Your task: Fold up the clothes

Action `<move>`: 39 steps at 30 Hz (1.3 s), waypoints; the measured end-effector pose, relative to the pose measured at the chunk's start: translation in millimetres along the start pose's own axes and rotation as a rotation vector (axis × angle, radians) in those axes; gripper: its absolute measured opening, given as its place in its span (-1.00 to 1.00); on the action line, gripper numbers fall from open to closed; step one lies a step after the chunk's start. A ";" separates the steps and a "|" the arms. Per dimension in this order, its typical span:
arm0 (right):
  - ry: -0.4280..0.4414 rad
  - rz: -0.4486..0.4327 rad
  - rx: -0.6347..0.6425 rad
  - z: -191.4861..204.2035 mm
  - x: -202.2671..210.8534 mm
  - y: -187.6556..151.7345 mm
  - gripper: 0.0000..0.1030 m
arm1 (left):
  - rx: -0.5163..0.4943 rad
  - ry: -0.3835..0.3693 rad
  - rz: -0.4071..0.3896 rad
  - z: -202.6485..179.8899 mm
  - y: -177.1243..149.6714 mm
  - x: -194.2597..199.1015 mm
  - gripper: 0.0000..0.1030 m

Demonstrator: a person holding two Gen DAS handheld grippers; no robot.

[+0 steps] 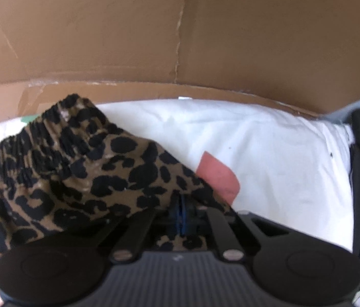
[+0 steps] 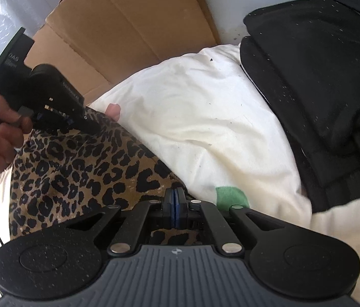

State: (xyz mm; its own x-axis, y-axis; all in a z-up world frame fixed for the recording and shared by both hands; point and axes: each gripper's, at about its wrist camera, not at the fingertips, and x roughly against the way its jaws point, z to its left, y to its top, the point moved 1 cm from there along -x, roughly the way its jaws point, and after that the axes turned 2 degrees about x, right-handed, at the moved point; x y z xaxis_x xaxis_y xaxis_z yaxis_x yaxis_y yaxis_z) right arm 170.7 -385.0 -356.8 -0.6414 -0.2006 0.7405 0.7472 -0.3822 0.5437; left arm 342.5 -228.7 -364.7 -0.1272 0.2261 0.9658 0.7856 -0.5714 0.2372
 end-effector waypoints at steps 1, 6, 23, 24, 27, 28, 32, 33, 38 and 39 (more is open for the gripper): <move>0.003 0.001 -0.004 -0.1 1.0 0.0 -0.83 | -0.001 -0.002 -0.006 0.3 -1.7 4.1 -0.66; 0.042 -0.021 -0.011 4.2 16.1 6.2 -0.47 | 0.048 -0.027 -0.043 12.8 -9.8 32.4 -0.18; 0.141 -0.036 -0.035 15.6 92.4 34.6 -0.21 | 0.235 0.054 -0.062 53.9 -29.4 122.7 0.15; 0.145 -0.040 -0.030 16.8 96.8 36.2 -0.20 | 0.243 0.043 -0.070 55.2 -28.7 124.1 0.19; 0.149 -0.054 -0.005 21.6 102.9 39.4 -0.16 | 0.236 0.046 -0.104 55.4 -29.6 128.1 0.30; 0.147 -0.058 0.005 23.5 102.1 39.5 -0.16 | 0.233 0.037 -0.111 56.4 -29.7 130.6 0.30; 0.147 -0.067 -0.003 27.6 89.4 33.3 -0.16 | 0.198 0.000 -0.117 62.0 -30.6 132.5 0.30; 0.148 -0.069 -0.007 27.8 85.4 30.9 -0.16 | 0.169 -0.003 -0.120 62.7 -27.5 131.3 0.29; 0.130 -0.045 0.027 26.2 64.9 14.5 -0.16 | 0.099 -0.051 -0.166 76.9 -14.0 126.8 0.29; 0.125 -0.039 0.043 25.9 62.0 11.4 -0.16 | 0.099 -0.057 -0.172 81.3 -12.4 126.0 0.29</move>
State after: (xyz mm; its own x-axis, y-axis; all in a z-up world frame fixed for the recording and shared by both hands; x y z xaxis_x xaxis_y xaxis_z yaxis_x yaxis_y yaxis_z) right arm 143.9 -378.4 -294.4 -0.6850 -0.2981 0.6648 0.7261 -0.3533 0.5899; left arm 365.9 -128.9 -254.5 -0.2321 0.3600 0.9036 0.8112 -0.4409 0.3841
